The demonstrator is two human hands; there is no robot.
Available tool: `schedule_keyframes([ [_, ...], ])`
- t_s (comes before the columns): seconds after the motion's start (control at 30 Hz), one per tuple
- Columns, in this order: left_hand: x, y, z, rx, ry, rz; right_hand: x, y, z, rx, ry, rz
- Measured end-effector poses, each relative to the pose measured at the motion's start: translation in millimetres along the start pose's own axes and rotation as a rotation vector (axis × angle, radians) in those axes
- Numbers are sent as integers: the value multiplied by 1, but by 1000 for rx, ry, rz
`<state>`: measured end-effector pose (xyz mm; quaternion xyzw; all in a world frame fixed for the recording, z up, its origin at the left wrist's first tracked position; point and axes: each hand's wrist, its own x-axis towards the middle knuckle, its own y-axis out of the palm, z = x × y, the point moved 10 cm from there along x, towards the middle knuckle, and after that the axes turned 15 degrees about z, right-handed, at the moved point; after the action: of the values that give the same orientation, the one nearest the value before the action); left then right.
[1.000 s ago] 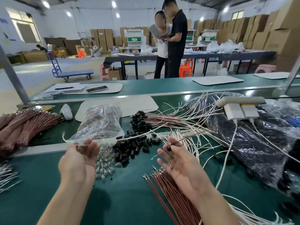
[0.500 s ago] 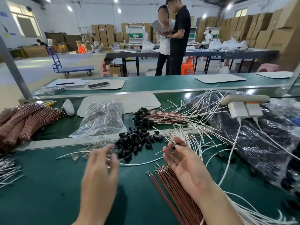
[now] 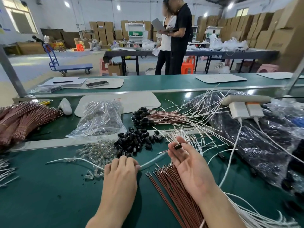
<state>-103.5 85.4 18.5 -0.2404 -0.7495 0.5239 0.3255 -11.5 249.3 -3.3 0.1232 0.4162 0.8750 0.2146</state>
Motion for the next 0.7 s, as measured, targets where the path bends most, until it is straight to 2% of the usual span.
schedule_keyframes([
  [0.1,-3,-5,15,-230,-69,-36,0,-4,3,-18,-22,-29],
  [0.2,-9,-15,15,-385,-53,-92,-1,-3,2,-33,-6,-29],
  [0.27,-10,-15,13,-447,-14,-66,-1,-2,2,-29,2,-32],
  [0.37,-10,-12,12,-492,45,-29,-1,-3,2,3,-9,-36],
  [0.7,-13,-21,12,-517,94,-91,1,-2,0,15,-21,-12],
])
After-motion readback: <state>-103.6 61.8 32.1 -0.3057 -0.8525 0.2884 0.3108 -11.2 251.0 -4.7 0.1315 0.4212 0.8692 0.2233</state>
